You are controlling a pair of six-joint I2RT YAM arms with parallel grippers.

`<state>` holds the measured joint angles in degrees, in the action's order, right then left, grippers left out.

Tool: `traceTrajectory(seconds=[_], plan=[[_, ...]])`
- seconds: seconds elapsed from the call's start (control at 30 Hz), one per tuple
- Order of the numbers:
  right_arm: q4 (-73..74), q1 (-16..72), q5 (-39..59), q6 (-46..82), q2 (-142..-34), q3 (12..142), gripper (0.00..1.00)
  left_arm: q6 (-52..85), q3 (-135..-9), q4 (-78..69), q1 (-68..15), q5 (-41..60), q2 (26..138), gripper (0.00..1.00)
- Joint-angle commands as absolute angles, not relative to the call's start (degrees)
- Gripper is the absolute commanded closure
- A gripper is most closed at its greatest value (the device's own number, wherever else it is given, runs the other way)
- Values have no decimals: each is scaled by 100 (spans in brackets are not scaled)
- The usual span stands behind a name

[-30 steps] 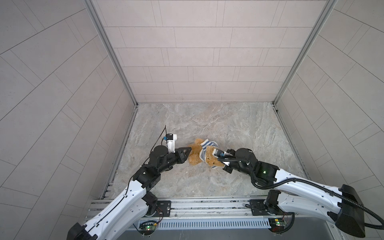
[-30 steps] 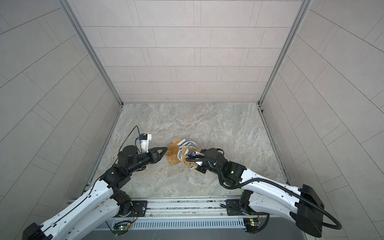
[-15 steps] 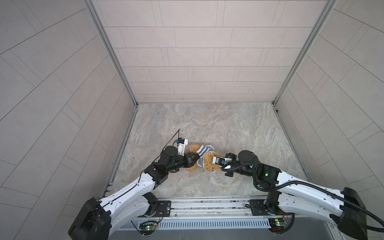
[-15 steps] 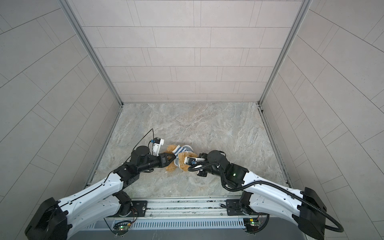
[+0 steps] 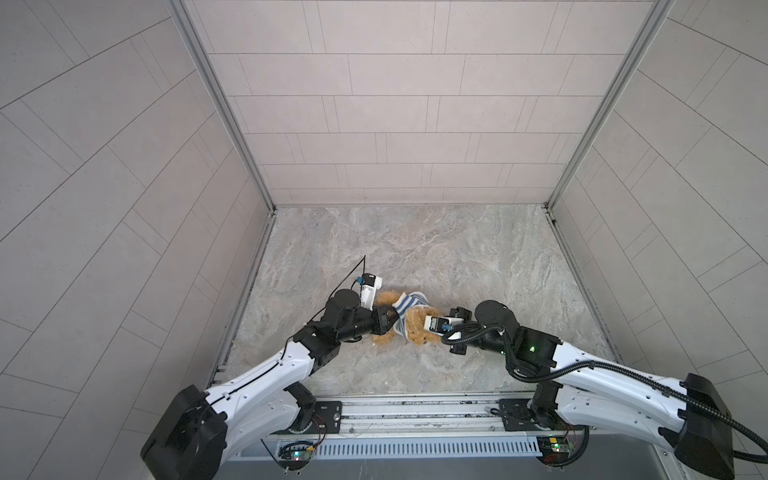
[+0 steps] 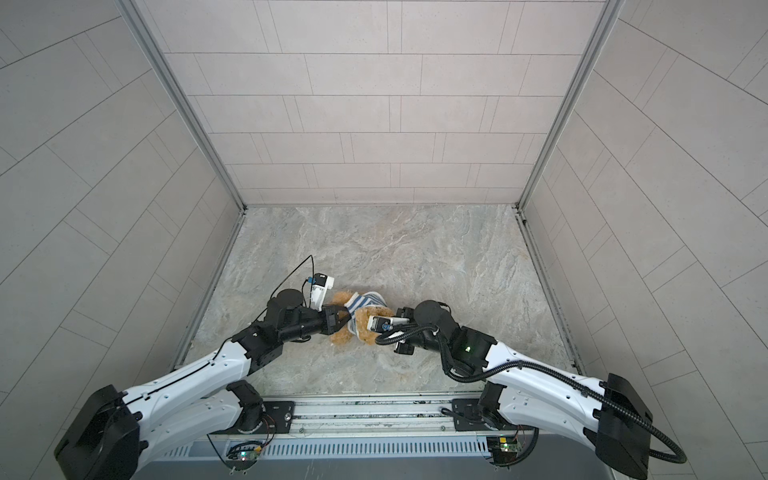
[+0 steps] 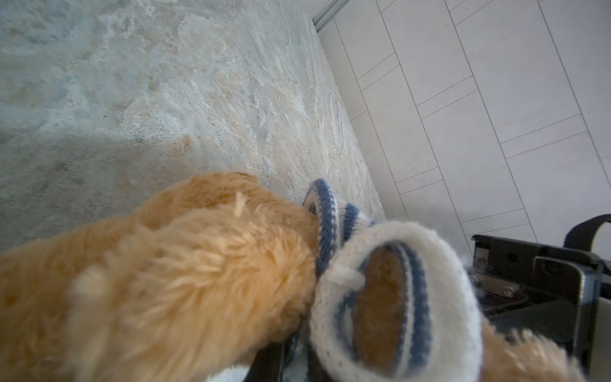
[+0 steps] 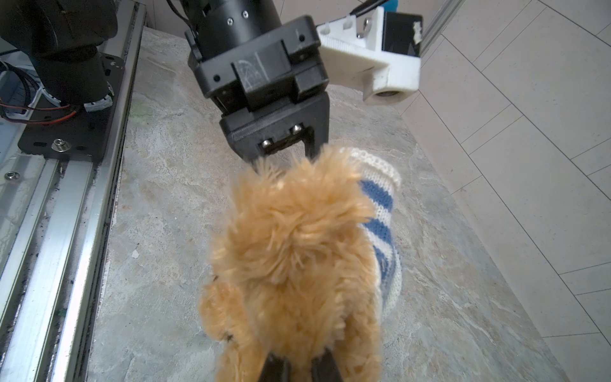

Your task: Dress the teddy bear

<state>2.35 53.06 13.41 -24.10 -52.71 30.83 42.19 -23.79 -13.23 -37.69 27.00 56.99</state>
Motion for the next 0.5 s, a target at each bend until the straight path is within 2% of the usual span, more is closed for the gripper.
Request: traceTrajectory(seconds=[0.0, 0.2, 0.47], plan=[[352, 5295, 1479, -2593, -5148, 3199, 100, 4083, -2591, -1350, -3825, 2631, 5680, 91], [259, 5300, 1047, -2498, -5089, 3234, 100, 3875, -2652, -741, -3823, 2290, 5279, 100], [202, 5300, 657, -2419, -4736, 3068, 100, 4183, -2401, -519, -3274, 2080, 4711, 100]])
